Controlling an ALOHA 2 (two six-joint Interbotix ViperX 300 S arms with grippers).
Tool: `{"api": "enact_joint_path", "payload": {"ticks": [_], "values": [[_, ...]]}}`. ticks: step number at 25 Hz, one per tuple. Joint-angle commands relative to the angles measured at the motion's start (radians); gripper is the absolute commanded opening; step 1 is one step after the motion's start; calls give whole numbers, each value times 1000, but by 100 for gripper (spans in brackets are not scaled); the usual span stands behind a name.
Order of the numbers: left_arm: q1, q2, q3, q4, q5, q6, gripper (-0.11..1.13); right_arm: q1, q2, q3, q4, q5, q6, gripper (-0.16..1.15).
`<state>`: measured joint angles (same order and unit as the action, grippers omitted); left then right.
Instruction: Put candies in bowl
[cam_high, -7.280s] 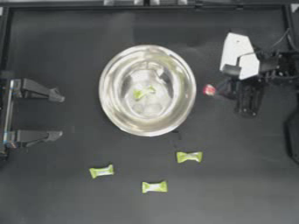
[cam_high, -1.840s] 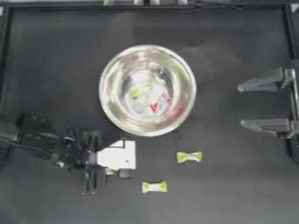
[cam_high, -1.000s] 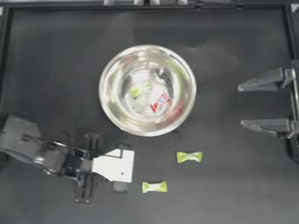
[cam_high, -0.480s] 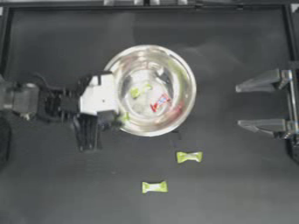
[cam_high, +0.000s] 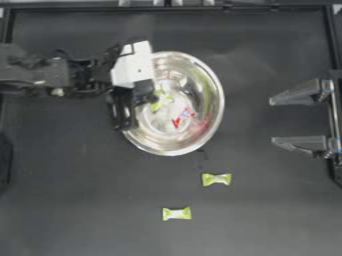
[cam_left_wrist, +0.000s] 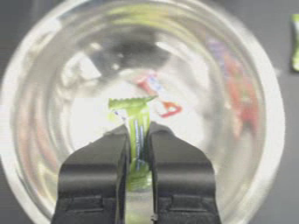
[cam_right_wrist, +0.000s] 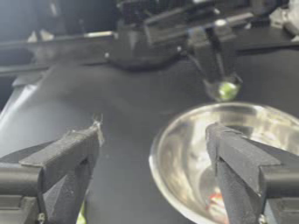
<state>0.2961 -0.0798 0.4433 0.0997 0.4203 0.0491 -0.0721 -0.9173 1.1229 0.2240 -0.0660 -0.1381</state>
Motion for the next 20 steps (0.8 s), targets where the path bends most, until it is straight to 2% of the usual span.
{"api": "enact_joint_path", "payload": {"ticks": [1,6,8,11,13,16,20], "values": [[38,41,-51,-18,-12,21,41,2,11,-9,5,-8,0,99],[49,91,-54,-60,-44,60,45,0,11,-6,3,-9,0,99],[48,100,-57,-74,-46,78,59,2,11,-3,5,-9,0,99],[48,109,-55,-77,-75,86,96,2,11,-2,3,-9,0,99],[49,110,-48,-75,-101,86,110,2,11,0,3,-9,-2,99],[49,106,-44,-75,-112,86,99,2,11,3,5,-14,-2,99],[43,54,-28,-75,-120,87,103,2,11,8,3,-15,-2,99]]}}
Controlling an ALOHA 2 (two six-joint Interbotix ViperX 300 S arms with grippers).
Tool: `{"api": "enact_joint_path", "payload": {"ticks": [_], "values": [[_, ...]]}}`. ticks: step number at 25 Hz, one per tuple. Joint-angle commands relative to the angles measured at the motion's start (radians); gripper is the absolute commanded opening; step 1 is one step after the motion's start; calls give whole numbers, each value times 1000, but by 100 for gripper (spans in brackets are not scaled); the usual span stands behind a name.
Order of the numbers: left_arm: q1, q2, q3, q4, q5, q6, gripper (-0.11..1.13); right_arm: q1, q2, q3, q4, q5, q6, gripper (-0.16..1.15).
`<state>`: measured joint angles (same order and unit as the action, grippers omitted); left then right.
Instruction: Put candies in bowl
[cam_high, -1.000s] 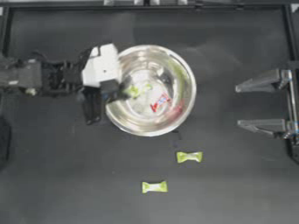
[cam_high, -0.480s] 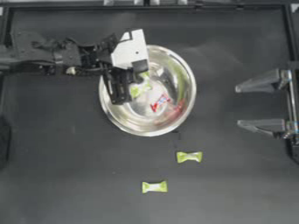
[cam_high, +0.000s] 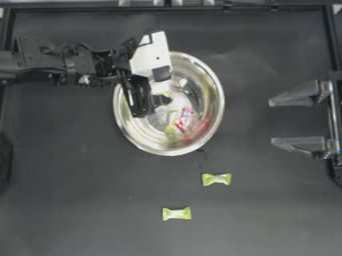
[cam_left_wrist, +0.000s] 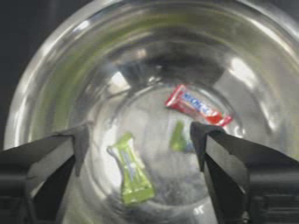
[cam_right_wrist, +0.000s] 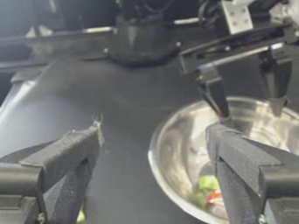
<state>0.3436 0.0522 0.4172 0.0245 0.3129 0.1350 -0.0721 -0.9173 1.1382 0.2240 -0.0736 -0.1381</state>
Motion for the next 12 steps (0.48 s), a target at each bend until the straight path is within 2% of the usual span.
{"api": "enact_joint_path", "payload": {"ticks": [1,8,12], "values": [[-9,-104,8,0,-17,2,103,0,9,-8,3,-9,-2,99],[-81,-333,100,-11,-49,-3,103,0,11,-5,3,-20,-2,99],[-137,-483,166,-60,-51,-3,102,0,9,-5,5,-21,-2,99]]}}
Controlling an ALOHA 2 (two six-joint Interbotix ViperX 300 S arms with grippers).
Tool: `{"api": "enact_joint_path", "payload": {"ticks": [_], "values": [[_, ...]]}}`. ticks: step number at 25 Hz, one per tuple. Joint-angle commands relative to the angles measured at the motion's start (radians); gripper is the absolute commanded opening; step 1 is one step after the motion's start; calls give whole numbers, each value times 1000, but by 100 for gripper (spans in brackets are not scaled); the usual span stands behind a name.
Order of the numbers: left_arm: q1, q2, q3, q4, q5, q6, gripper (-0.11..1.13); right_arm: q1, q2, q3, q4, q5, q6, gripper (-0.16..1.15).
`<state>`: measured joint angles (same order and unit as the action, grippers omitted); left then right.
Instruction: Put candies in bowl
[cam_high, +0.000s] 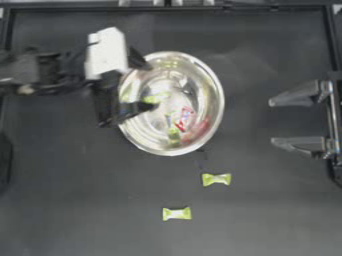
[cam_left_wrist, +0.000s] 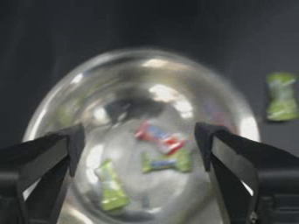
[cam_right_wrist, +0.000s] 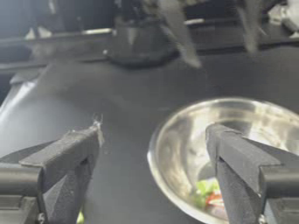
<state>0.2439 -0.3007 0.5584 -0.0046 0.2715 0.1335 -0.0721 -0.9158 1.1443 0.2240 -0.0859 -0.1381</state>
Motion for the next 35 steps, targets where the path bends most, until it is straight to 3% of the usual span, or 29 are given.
{"api": "enact_joint_path", "payload": {"ticks": [1,7,21,26,31,35], "values": [[-52,-166,40,-38,-12,-3,102,0,9,-11,5,-11,-2,99],[-146,-354,150,-54,-74,-20,102,-6,9,-11,5,-15,-2,99],[-213,-710,522,-83,-291,-43,102,-8,0,-18,5,-9,-2,99],[-213,-764,583,-110,-322,-43,102,-8,2,-31,11,15,-3,99],[-213,-761,581,-110,-322,-43,102,-18,44,-135,49,227,-2,99],[-213,-761,586,-112,-324,-43,102,-40,164,-252,51,449,0,99]]}}
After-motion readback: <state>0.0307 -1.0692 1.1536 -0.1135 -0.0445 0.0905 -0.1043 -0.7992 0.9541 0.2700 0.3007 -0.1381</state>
